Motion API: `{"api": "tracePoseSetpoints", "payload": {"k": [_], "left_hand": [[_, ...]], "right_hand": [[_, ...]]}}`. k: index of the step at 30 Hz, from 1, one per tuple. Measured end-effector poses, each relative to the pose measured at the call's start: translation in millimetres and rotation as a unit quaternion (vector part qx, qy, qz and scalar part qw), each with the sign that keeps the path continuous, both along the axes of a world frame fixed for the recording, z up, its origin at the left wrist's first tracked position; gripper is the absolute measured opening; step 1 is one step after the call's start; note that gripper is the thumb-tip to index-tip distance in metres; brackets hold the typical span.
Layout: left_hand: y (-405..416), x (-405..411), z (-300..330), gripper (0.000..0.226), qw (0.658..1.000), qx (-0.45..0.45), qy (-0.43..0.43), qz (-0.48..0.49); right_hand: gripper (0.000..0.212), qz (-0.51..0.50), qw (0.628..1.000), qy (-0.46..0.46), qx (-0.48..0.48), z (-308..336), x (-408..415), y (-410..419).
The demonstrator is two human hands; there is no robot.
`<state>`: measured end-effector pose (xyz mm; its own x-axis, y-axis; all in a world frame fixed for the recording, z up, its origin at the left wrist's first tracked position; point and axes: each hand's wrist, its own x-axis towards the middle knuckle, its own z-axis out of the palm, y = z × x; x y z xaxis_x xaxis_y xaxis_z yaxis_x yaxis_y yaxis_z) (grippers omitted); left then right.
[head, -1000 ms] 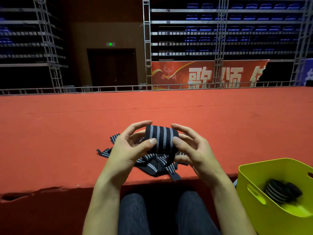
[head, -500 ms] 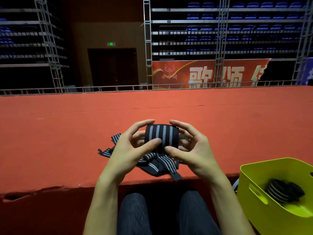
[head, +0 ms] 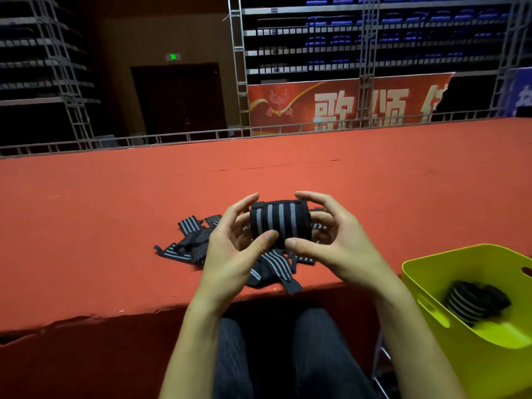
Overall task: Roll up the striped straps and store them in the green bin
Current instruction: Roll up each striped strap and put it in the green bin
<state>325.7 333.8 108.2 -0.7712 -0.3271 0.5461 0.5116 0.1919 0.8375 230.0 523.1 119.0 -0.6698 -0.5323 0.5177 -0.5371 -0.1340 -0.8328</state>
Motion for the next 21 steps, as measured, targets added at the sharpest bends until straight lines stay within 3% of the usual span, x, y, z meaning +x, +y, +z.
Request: {"api": "tracePoseSetpoints", "payload": {"k": [5,12,21], "left_hand": [[19,-44,-18,0.064,0.996,-0.074,-0.048,-0.013],[74,-123,-36,0.063,0.973,-0.176,-0.098,-0.113],[160,-219,-75,0.073,0.923,-0.207,-0.167,-0.279]], "right_hand": [[0.086,-0.059,0.995,0.031,0.077,-11,-30,32],[0.072,-0.160,0.978,0.039,0.129,-38,-67,113],[0.073,-0.215,0.955,0.020,0.206,-68,-117,217]]}}
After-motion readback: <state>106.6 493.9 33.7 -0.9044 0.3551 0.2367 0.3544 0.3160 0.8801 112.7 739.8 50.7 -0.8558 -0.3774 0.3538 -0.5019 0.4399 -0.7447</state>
